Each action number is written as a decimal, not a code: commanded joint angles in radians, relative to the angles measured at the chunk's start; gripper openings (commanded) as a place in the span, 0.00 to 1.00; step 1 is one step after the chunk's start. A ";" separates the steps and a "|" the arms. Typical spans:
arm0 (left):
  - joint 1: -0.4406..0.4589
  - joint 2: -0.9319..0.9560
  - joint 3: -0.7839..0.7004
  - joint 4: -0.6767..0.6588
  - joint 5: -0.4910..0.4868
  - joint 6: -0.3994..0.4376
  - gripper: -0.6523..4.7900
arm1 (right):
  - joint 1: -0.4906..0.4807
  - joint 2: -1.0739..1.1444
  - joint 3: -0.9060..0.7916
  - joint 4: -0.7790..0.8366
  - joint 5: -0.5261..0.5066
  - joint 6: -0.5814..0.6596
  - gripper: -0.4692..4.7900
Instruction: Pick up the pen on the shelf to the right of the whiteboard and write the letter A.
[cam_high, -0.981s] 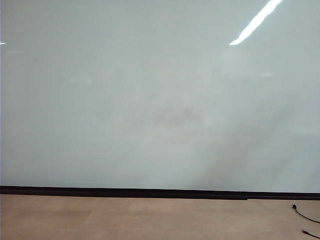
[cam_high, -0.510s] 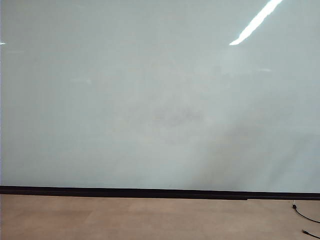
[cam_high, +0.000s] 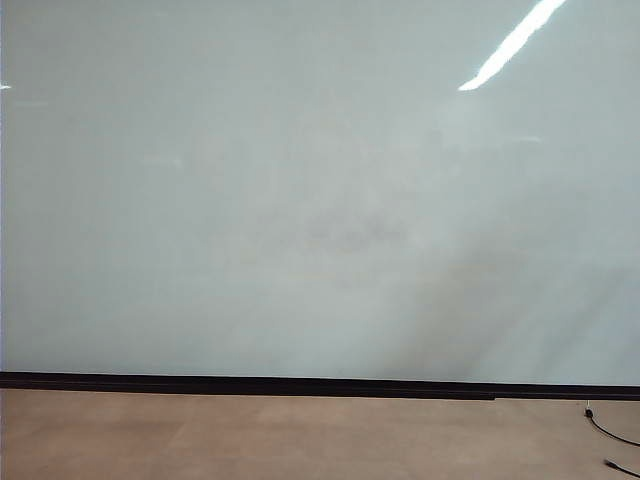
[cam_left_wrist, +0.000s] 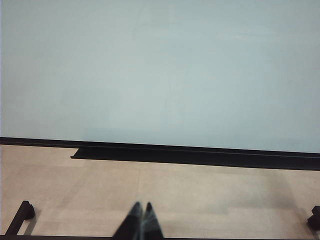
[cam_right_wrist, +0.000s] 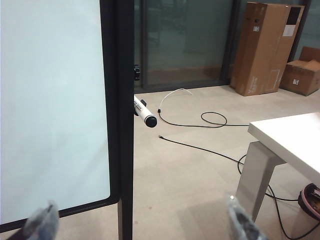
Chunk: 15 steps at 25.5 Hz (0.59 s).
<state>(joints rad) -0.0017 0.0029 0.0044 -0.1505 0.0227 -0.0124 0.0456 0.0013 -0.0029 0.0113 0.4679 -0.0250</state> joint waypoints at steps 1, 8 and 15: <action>0.000 0.000 0.002 0.008 0.000 0.005 0.11 | 0.000 0.000 0.003 0.038 -0.003 -0.010 0.91; 0.000 0.000 0.002 0.008 0.000 0.005 0.11 | -0.002 0.000 0.004 0.060 -0.002 -0.008 0.85; 0.000 0.000 0.002 0.008 0.000 0.004 0.11 | -0.003 0.024 0.048 0.038 -0.002 0.011 0.85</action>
<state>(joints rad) -0.0017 0.0029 0.0044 -0.1505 0.0227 -0.0120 0.0441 0.0086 0.0277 0.0368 0.4679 -0.0219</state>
